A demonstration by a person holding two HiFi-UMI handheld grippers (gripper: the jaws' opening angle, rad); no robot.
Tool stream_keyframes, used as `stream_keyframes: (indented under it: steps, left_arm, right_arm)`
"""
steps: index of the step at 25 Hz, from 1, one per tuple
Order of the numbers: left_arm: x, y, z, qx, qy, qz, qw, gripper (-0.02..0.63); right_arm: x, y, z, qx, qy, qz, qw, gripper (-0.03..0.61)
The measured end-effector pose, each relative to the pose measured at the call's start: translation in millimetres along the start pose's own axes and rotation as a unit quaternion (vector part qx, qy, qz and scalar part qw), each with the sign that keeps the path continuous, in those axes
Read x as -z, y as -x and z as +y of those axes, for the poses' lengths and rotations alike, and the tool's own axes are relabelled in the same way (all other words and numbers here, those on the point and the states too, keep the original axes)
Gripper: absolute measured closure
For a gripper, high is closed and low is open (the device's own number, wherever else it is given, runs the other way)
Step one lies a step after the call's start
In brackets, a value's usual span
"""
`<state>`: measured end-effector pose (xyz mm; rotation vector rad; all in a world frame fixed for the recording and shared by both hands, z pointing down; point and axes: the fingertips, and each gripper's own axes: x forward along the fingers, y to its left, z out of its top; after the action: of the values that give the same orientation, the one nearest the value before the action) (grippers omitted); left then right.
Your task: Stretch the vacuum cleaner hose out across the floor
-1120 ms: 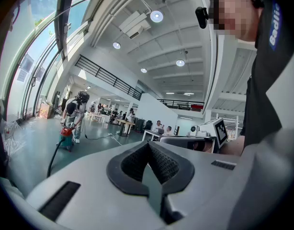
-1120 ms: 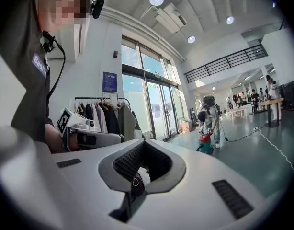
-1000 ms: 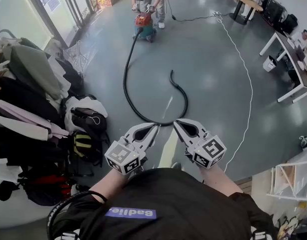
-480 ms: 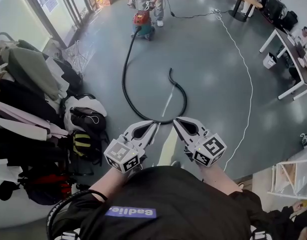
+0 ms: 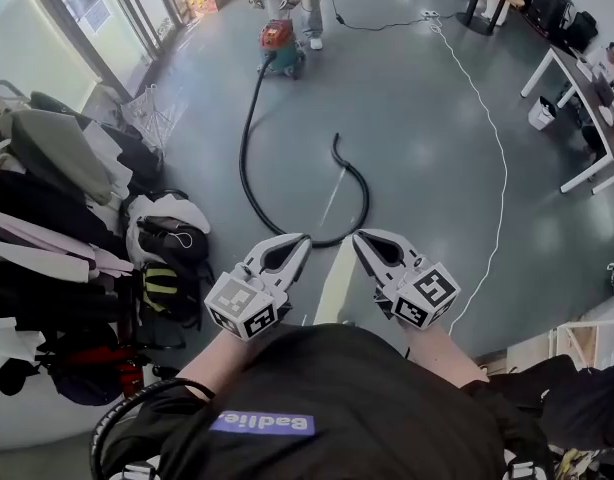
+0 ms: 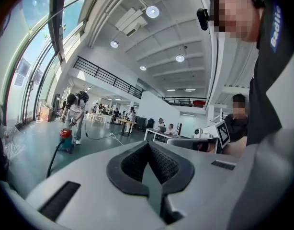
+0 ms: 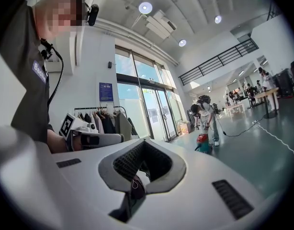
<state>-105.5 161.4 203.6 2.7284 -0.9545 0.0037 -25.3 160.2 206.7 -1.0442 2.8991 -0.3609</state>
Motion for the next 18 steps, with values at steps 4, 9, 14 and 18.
stream_keyframes:
  steps: [4,9,14,18]
  left_arm:
    - [1.2,-21.1,-3.5,-0.002,-0.005,0.003,1.0,0.607]
    - [2.4,-42.1,20.9,-0.002,-0.001,0.006,1.0,0.607]
    - [-5.4,-66.9,82.0,0.01,0.003,0.002,0.9999,0.607]
    - [-16.8,-89.3,157.8,0.024,0.009,0.001,0.9997,0.607]
  right_arm:
    - [2.1,13.2,-26.1,0.005,-0.007,0.004,1.0,0.575]
    - [5.3,-1.4,-52.7,0.013,-0.013,0.007,1.0,0.575]
    - [3.7,-51.1,-83.7,0.027,-0.009,0.022,0.999,0.575]
    - [-3.1,-113.3,-114.1,0.043,-0.008,0.035,0.998,0.575]
